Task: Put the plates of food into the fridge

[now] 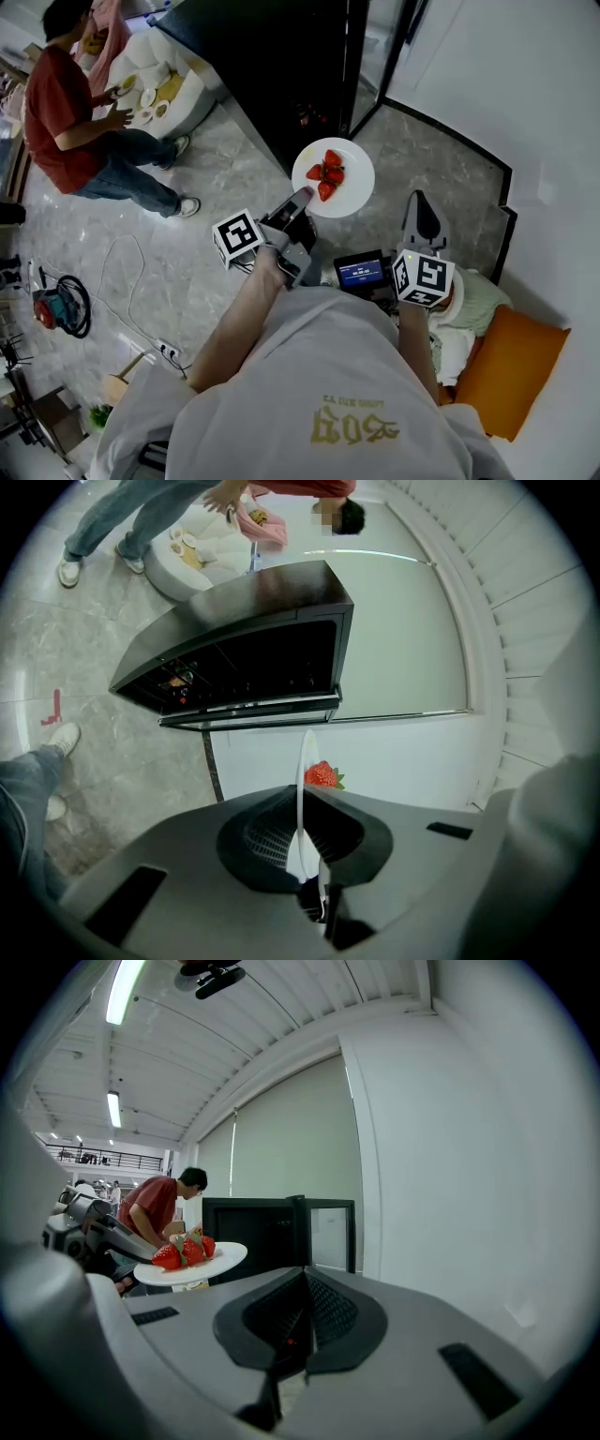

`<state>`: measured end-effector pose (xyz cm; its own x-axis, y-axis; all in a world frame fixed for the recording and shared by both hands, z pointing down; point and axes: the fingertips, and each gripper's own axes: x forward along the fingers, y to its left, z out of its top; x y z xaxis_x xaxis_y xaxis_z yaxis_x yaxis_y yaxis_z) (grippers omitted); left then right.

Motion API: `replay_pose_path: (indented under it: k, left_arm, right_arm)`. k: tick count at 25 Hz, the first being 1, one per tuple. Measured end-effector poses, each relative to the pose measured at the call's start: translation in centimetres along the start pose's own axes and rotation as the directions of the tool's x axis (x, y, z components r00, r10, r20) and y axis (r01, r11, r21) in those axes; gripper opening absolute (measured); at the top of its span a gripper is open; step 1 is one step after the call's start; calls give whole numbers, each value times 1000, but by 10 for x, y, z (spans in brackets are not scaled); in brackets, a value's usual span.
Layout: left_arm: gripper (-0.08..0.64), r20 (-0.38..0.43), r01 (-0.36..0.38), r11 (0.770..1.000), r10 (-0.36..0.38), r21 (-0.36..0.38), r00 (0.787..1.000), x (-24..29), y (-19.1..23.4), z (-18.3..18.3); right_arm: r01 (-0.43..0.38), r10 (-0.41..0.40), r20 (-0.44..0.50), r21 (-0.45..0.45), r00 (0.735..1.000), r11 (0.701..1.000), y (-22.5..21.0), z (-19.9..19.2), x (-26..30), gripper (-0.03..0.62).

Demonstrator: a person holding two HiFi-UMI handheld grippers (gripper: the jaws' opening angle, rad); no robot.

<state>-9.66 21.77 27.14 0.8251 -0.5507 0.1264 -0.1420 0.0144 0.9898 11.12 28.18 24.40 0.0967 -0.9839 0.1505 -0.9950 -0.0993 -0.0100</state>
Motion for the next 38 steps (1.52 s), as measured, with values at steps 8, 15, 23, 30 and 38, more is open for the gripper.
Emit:
replay_pose_path:
  k: [8, 15, 23, 30, 38]
  left_arm:
    - [16, -18, -24, 1000, 24, -12, 1000, 40, 2, 33]
    - [15, -33, -43, 999, 42, -20, 999, 74, 5, 83]
    - [15, -51, -65, 998, 64, -10, 997, 113, 19, 120]
    - [15, -27, -69, 997, 68, -22, 997, 126, 18, 135]
    - [17, 43, -92, 994, 94, -65, 995, 136, 34, 136]
  right_arm:
    - [1, 0, -36, 5, 999, 1000, -4, 2, 51, 9]
    - [2, -2, -77, -2, 997, 1000, 4, 11, 111, 9]
    - [4, -6, -109, -18, 994, 1000, 7, 6, 166, 9]
    - [-30, 20, -126, -74, 992, 997, 11, 19, 189, 9]
    - [-148, 139, -125, -64, 982, 987, 13, 4, 219, 9]
